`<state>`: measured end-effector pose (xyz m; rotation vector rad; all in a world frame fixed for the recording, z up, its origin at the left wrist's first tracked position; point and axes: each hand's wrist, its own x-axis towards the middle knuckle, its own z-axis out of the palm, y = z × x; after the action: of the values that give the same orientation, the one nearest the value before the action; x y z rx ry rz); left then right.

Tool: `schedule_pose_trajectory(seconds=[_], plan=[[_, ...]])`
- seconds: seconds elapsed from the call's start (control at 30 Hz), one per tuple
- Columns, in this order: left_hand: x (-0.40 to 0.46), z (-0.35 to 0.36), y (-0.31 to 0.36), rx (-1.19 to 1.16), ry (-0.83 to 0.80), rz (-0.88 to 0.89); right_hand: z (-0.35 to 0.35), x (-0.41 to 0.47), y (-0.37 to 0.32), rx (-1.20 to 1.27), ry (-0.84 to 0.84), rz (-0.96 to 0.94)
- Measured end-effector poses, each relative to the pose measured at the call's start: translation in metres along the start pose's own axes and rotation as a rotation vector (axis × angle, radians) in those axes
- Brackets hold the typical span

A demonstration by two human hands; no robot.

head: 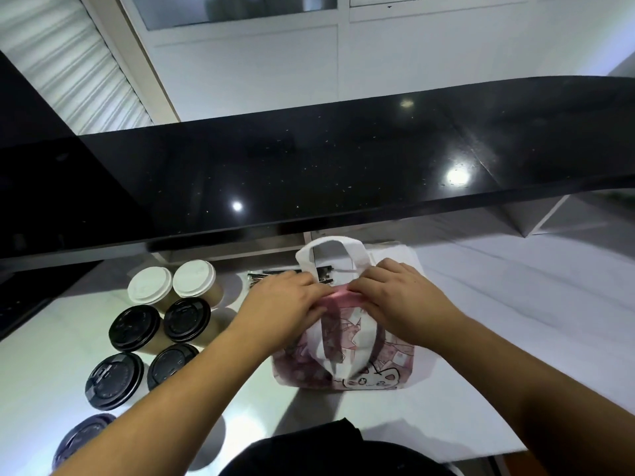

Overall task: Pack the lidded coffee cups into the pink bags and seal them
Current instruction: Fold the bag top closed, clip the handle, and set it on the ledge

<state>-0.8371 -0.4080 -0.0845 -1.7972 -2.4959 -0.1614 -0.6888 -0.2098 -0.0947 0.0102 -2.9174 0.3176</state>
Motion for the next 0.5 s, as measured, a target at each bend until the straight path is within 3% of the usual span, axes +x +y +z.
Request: schedule_pose_trajectory(seconds=[0.13, 0.27, 0.5], plan=[[0.011, 0.001, 0.000, 0.009, -0.043, 0.028, -0.008, 0.003, 0.006, 0.015, -0.068, -0.014], [0.007, 0.000, -0.006, -0.042, 0.004, 0.065, -0.016, -0.005, 0.012, 0.076, -0.019, 0.019], [-0.008, 0.000, -0.021, -0.227, -0.021, 0.034, -0.017, -0.021, 0.029, 0.081, -0.070, 0.068]])
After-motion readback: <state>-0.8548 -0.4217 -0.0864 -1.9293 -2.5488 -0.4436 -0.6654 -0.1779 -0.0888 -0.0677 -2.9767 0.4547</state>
